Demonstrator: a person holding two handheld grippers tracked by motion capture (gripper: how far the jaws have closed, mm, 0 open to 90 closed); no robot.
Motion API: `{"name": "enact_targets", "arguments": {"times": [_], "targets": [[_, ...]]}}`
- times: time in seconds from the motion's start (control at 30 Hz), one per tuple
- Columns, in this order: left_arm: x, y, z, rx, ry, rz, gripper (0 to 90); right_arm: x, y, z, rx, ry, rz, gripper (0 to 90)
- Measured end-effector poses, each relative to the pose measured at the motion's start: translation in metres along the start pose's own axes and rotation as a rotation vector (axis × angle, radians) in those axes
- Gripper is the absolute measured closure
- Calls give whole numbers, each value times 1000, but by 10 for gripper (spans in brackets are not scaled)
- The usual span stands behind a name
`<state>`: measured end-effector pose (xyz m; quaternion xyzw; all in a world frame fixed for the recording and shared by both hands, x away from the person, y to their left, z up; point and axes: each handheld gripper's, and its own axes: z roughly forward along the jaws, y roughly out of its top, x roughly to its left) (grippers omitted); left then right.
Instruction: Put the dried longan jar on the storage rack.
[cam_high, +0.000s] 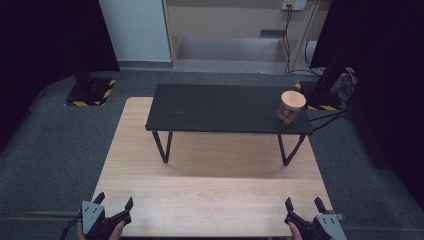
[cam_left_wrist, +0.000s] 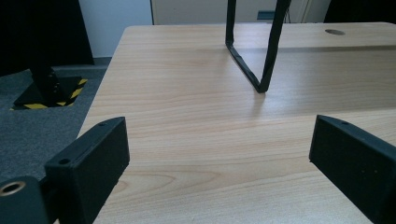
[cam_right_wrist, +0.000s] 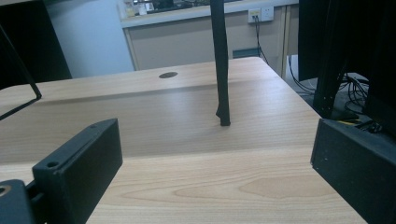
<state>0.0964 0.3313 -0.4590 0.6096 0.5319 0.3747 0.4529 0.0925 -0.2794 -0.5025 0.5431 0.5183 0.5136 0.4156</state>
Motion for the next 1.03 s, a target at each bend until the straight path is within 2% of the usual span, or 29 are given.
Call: {"name": "enact_targets", "arguments": {"times": [1.03], "targets": [[-2, 2, -1, -5, 0, -1, 36, -1, -4, 2, 6, 7, 13, 23]]}}
